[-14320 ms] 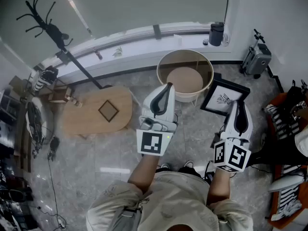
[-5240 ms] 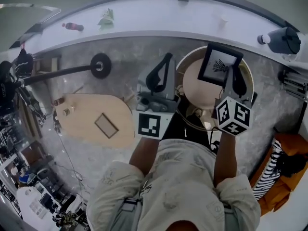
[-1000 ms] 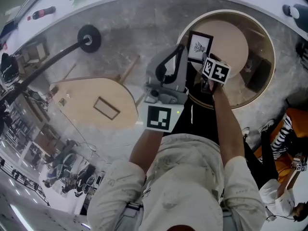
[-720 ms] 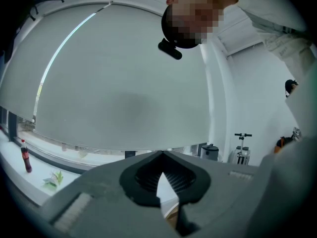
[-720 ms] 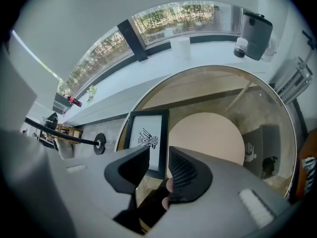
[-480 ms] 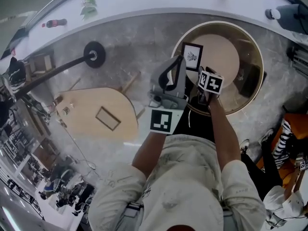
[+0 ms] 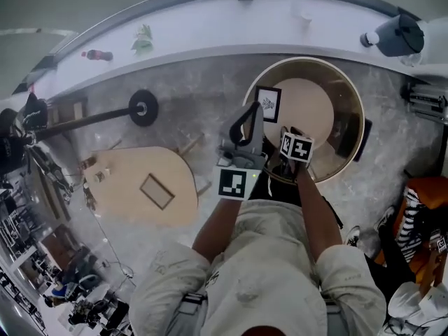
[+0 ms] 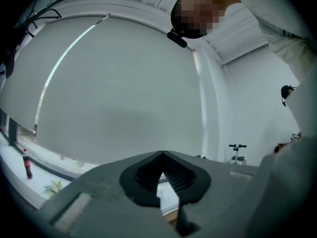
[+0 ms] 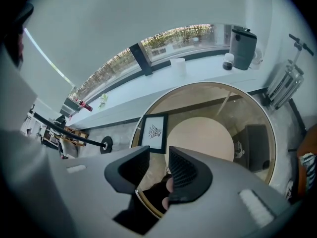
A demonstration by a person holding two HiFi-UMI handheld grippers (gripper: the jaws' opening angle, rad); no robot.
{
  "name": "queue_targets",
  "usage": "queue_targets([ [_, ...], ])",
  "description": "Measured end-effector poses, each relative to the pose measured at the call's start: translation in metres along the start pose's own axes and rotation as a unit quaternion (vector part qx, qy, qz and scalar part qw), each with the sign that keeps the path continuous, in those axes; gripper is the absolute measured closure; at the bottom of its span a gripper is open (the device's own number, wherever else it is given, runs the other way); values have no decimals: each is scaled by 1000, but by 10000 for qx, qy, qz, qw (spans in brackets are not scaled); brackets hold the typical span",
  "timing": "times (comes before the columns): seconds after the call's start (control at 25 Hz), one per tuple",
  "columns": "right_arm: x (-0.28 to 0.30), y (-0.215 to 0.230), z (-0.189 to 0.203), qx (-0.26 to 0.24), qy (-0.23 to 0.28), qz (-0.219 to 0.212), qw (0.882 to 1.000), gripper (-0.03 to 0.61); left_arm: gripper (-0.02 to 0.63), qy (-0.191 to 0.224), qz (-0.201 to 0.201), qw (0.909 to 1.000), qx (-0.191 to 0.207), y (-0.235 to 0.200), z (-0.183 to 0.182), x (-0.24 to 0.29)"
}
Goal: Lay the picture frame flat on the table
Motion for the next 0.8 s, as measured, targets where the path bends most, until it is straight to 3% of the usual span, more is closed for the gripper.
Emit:
queue_targets([
  [0.28,-52,9,-13,-79,339,-57,9994,454,611,115,69,9998,174,28,-28,-9],
  [0.8,-145,28,-87,179,1716,-241,9847,451,611,544,562,9951,609,76,-74,1],
])
Point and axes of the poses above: the fingertips, and each gripper's own axes: x forward along the fingers, y to its right, z out of its underside, the point moved 1 cm from there along -x, backward along the fingers, and after that the axes turned 1 degree about x, right-handed, at the moved point
